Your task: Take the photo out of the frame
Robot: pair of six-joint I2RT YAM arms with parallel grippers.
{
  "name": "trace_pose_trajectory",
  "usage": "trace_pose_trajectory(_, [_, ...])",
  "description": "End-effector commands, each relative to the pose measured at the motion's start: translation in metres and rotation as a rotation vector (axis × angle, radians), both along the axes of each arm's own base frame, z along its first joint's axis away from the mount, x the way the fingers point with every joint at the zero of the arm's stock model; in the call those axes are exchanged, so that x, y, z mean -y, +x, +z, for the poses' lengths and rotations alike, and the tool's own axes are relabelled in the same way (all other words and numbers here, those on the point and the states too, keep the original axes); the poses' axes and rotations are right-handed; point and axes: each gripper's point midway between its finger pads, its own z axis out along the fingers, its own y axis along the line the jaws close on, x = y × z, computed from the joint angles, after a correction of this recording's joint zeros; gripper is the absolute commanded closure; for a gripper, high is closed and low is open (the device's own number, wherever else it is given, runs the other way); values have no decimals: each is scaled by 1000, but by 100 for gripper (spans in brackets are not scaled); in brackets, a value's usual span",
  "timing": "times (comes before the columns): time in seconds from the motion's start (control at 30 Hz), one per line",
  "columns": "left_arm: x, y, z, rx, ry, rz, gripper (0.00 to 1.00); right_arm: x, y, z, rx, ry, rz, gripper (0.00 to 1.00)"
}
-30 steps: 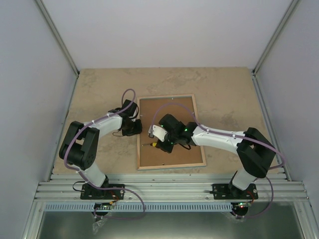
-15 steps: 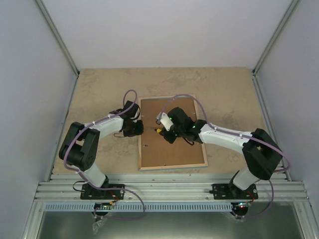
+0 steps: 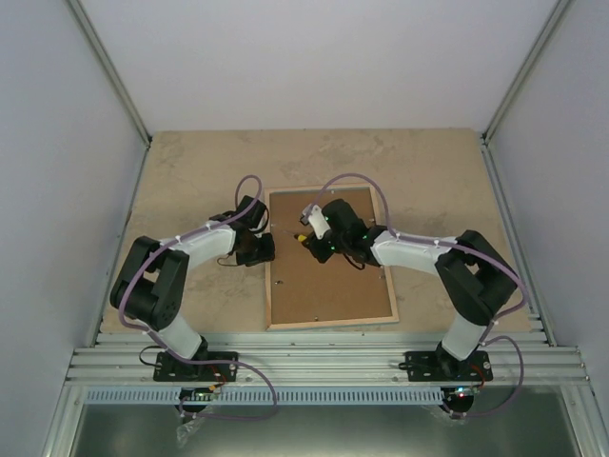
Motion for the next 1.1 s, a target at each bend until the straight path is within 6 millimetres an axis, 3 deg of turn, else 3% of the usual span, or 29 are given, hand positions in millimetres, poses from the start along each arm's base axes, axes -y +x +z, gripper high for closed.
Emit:
trace_pose_trajectory(0.0, [4, 8, 5, -12, -18, 10, 64, -17, 13, 9, 31, 72, 12, 100])
trace_pose_trajectory(0.17, [-6, 24, 3, -17, -30, 40, 63, -22, 19, 6, 28, 93, 24, 100])
trace_pose_trajectory(0.47, [-1, 45, 4, -10, -22, 19, 68, -34, 31, -2, 17, 104, 41, 99])
trace_pose_trajectory(0.87, [-2, 36, -5, -49, -9, -14, 87, -39, 37, -19, -9, 83, 58, 99])
trace_pose_trajectory(1.07, [-2, 34, -5, -49, -11, -24, 89, -37, 40, -24, -16, 76, 44, 100])
